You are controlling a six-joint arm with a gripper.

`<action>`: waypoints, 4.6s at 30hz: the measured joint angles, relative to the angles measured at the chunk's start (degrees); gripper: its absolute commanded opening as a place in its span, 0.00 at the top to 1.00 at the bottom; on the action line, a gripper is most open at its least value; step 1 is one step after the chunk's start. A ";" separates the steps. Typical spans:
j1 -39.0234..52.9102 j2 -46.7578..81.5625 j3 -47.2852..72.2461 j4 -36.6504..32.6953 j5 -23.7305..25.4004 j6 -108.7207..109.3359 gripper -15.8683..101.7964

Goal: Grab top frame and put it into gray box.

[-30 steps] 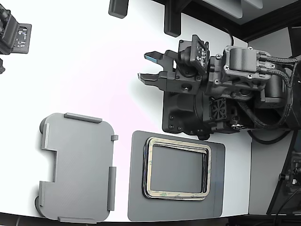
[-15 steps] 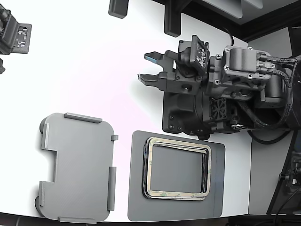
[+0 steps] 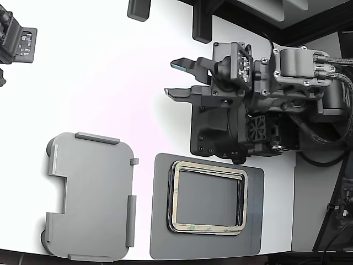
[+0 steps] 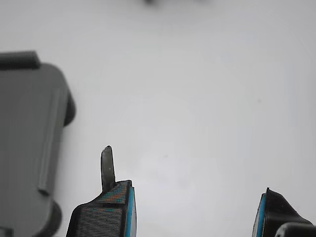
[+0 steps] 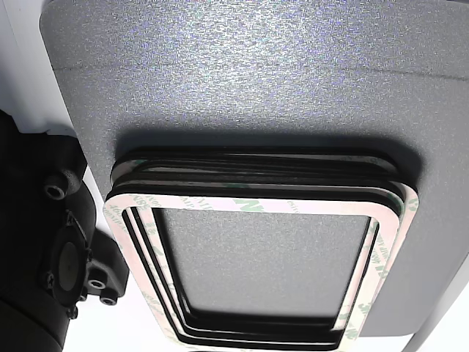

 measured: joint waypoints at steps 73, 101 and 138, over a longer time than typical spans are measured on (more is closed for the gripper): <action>81.56 -56.69 -33.66 33.40 -3.78 -82.27 0.17; 83.94 -61.17 -32.52 26.37 -1.14 -84.02 0.42; 84.37 -61.17 -30.76 23.29 -1.23 -83.23 0.55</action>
